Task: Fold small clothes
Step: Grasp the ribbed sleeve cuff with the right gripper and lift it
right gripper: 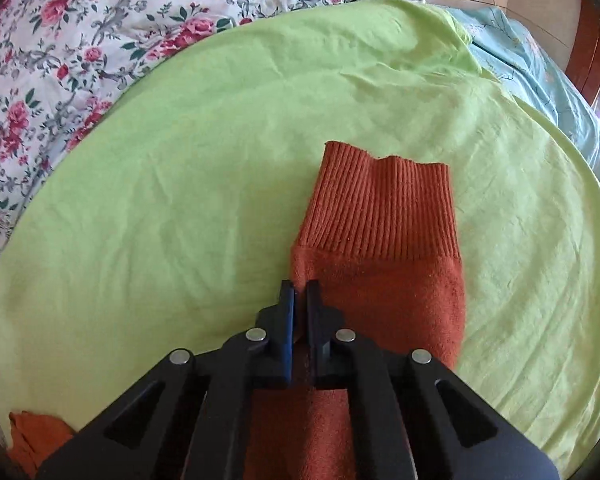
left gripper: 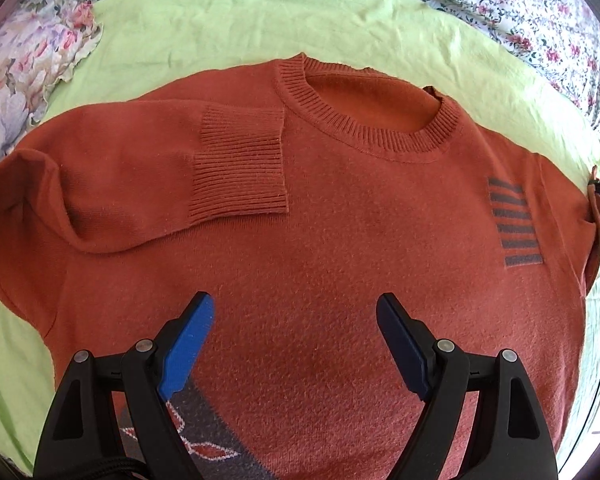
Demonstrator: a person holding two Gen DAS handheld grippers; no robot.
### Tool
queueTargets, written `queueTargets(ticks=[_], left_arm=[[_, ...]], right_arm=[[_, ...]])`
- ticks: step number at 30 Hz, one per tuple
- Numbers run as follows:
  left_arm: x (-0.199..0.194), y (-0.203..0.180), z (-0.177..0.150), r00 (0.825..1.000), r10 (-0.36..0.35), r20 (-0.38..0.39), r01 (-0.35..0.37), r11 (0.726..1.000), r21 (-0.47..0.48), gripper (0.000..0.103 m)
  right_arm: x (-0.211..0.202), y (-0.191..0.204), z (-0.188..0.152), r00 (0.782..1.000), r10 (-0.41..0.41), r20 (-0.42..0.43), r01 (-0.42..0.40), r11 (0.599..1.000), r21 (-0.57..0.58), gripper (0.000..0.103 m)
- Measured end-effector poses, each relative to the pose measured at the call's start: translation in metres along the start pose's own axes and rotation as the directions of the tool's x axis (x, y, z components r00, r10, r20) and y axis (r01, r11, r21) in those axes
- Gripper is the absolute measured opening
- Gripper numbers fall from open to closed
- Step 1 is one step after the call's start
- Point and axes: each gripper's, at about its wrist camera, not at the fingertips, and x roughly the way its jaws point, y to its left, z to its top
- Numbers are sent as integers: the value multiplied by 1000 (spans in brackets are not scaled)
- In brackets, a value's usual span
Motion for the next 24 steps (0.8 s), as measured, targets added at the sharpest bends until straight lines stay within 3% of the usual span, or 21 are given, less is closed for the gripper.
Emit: queueTargets(ticks=[3,7,11,14,15,19,23,24], left_arm=[[-4,2,0,1000,-13,1,13,1000,2,84],[-15,11,-5,1000,-26,14,26,1000,-1,84],[-27,28,-15,998,-56,22,57,998,-25,84],[-37,46,-24,997,-77,30,79,996,-49,84],[-41,53,-27,996,-84,33,86,995,-57,84],[-56,80,-40,990,-132,44,136,986,-96,84],[-63,104,-46,981,-188,48,193,972,-138,84],[-64,109,-46,978,-203,50,208,967,-149,84]], right_arm=[[-23,7,-8,994,103,48,-102,995,-16,6],[-68,41,-36,946,313,78,-306,948,-91,6],[-112,99,-89,864,503,12,-492,850,-190,6],[-137,150,-143,782,617,-86,-617,749,-242,6],[-146,172,-165,745,655,-128,-662,702,-262,6],[-158,234,-242,640,717,-277,-767,573,-289,6],[-154,283,-313,568,712,-414,-823,487,-292,6],[-150,292,-329,566,694,-445,-825,480,-300,6]])
